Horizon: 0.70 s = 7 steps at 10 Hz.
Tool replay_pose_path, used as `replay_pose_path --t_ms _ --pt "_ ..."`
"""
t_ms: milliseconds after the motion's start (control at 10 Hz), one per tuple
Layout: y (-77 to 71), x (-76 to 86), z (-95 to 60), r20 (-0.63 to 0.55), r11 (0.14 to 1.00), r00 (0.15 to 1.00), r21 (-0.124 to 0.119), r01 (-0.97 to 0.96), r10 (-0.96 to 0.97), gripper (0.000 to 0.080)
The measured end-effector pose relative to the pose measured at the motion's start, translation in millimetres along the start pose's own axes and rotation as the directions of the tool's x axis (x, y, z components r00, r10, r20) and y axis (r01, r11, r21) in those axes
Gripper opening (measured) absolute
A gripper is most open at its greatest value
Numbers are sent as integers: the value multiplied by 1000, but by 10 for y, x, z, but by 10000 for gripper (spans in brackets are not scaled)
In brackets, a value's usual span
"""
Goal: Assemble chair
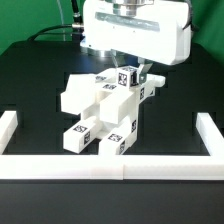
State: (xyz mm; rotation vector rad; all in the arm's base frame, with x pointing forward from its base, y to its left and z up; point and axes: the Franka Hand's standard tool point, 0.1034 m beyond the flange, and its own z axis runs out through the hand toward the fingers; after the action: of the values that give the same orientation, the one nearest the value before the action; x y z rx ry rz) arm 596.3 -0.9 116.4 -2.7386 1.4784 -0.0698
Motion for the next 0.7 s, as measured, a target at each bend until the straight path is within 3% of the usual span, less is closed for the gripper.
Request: replay_pose_path --t_ms 700 --pt "-43 -58 1 28 924 924 11 -382 381 285"
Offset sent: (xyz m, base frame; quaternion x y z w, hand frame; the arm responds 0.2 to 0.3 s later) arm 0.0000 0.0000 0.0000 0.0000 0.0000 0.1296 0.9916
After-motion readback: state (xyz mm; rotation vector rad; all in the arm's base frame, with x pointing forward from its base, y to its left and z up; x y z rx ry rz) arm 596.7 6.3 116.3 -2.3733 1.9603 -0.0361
